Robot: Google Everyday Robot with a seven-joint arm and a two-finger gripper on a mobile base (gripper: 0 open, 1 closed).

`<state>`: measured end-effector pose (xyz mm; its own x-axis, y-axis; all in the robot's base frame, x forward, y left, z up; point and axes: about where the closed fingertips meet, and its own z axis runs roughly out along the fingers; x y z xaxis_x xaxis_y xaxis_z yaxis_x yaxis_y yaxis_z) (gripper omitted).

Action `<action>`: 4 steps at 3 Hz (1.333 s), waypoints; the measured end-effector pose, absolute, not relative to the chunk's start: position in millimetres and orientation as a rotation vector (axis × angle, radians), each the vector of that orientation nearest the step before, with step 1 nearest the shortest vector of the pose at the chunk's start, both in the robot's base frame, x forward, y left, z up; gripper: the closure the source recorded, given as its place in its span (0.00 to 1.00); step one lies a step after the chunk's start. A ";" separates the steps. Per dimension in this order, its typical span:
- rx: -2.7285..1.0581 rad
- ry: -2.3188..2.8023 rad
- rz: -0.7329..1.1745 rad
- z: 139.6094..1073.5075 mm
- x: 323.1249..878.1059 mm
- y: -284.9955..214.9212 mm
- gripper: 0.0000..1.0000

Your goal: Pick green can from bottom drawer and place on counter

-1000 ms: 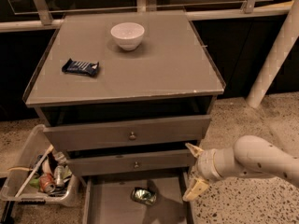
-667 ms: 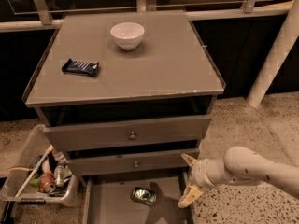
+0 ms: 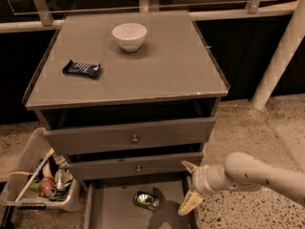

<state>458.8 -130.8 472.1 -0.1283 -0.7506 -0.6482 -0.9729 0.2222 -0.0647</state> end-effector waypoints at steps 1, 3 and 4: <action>-1.555 1.965 0.573 435.6 464.6 -116.0 0.00; -1.483 1.989 0.671 349.5 479.0 -95.6 0.00; -1.483 1.989 0.671 349.5 479.0 -95.5 0.00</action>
Offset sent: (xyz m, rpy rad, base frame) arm 0.0288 0.0410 -0.1295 0.1145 0.1243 -0.0546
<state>479.0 -95.5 349.5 -0.2285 -0.6809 -0.6958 -0.9633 0.2618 0.0602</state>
